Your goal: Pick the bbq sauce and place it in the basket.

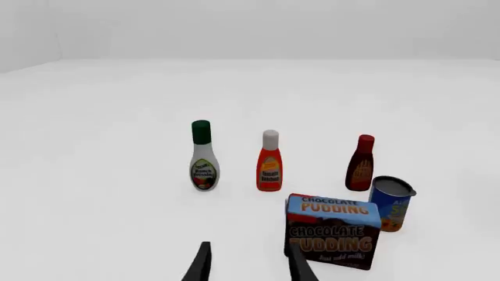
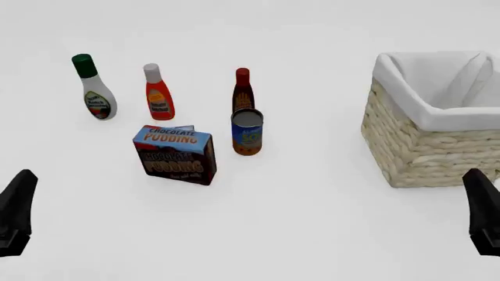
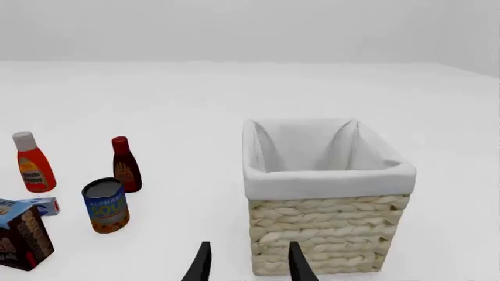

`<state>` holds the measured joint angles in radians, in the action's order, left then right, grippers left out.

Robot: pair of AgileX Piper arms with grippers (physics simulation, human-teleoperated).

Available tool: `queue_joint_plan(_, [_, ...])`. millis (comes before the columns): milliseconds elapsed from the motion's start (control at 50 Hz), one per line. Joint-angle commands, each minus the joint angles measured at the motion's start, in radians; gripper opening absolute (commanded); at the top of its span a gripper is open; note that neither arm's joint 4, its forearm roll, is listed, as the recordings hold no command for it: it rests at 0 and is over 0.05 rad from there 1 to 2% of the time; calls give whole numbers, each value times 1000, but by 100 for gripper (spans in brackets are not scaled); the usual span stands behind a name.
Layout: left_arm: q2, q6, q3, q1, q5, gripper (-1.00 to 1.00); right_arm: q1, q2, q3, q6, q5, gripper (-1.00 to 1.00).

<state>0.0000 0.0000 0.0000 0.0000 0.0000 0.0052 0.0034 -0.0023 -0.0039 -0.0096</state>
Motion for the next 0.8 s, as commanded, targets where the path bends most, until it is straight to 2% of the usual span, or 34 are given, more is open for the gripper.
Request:
queue_joint_plan(20, [0,0,0,0,0,100,-7,8,-2,5,4,100])
queue_joint_plan(560, [0,0,0,0,0,100,4,62,-14,-11,-28,100])
queue_joint_plan(800, [0,0,0,0,0,100,36,132,-133,-14,1,100])
